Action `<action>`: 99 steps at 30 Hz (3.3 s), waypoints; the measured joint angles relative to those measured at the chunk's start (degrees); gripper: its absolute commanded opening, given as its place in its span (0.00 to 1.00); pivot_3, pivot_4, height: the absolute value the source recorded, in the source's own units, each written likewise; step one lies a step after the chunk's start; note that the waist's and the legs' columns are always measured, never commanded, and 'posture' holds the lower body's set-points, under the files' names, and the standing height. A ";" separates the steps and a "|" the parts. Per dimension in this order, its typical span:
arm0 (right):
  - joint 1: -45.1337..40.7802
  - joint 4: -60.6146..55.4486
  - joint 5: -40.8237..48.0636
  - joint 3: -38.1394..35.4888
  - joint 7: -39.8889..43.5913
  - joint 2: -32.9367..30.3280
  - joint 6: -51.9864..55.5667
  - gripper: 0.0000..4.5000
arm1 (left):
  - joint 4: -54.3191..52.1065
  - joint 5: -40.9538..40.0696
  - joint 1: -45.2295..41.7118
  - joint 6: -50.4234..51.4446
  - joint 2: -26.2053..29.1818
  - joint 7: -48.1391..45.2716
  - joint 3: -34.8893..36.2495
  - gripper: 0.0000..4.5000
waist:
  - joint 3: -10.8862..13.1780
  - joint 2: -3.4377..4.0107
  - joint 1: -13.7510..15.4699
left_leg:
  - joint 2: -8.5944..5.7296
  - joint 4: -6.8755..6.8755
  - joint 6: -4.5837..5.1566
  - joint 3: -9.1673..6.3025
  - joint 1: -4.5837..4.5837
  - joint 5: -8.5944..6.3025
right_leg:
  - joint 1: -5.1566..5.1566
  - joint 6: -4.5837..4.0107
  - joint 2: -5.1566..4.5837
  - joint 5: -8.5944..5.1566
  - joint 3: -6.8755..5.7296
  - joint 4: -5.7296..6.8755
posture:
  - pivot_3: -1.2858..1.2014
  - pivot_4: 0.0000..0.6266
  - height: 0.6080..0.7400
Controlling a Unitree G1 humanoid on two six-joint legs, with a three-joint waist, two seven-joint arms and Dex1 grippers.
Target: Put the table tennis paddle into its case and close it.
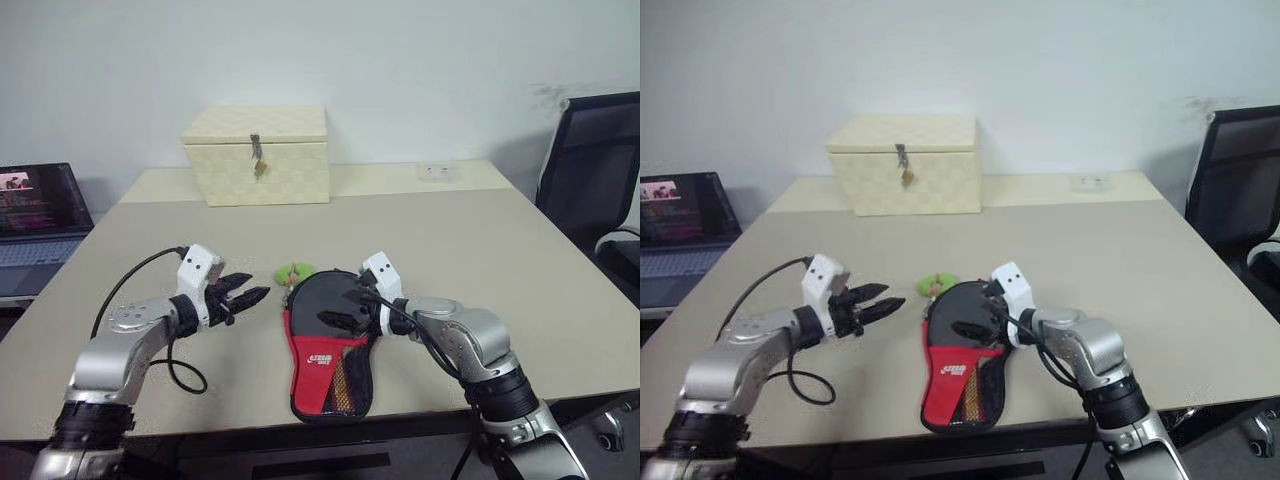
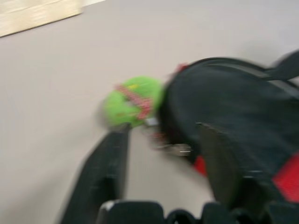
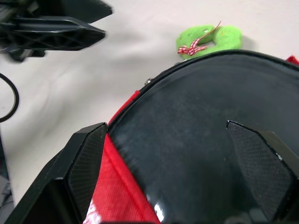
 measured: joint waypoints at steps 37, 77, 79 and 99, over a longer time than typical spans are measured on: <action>1.32 0.42 -3.95 1.18 -4.43 2.59 -2.89 1.00 | 63.97 20.23 -33.29 -22.22 -14.78 -5.52 -5.48 0.00 | -0.03 -0.04 1.21 | -0.17 0.66 0.00 -0.84 -0.19 0.02 | 0.35 0.06 -0.05 0.03 -1.17 0.24 | 0.52 0.24 1.00; 9.09 2.10 -15.45 9.20 -0.75 2.19 -11.00 1.00 | 71.40 35.83 -44.45 -28.89 -28.52 20.32 -9.93 0.00 | -0.16 -0.20 1.35 | -0.54 0.88 -0.01 -1.00 -0.08 0.10 | 0.36 0.36 -0.05 -0.15 -1.23 0.81 | 0.52 0.24 1.00; 9.54 1.56 -15.53 9.22 -0.74 1.99 -10.94 1.00 | 71.96 37.68 -44.98 -30.40 -29.56 20.36 -11.38 0.00 | -0.16 -0.20 1.69 | -0.59 0.88 -0.04 -1.02 -0.09 0.11 | 0.36 0.37 -0.08 -0.15 -1.25 0.81 | 0.52 0.24 1.00; 12.96 -2.73 -16.75 9.96 -0.83 1.54 -10.69 1.00 | 71.96 48.34 -48.78 -41.89 -37.39 18.45 -20.57 0.00 | -0.20 -0.22 2.36 | -0.90 0.80 -0.06 -1.09 -0.14 0.12 | 0.45 0.56 -0.35 -0.26 -1.26 0.64 | 0.52 0.24 1.00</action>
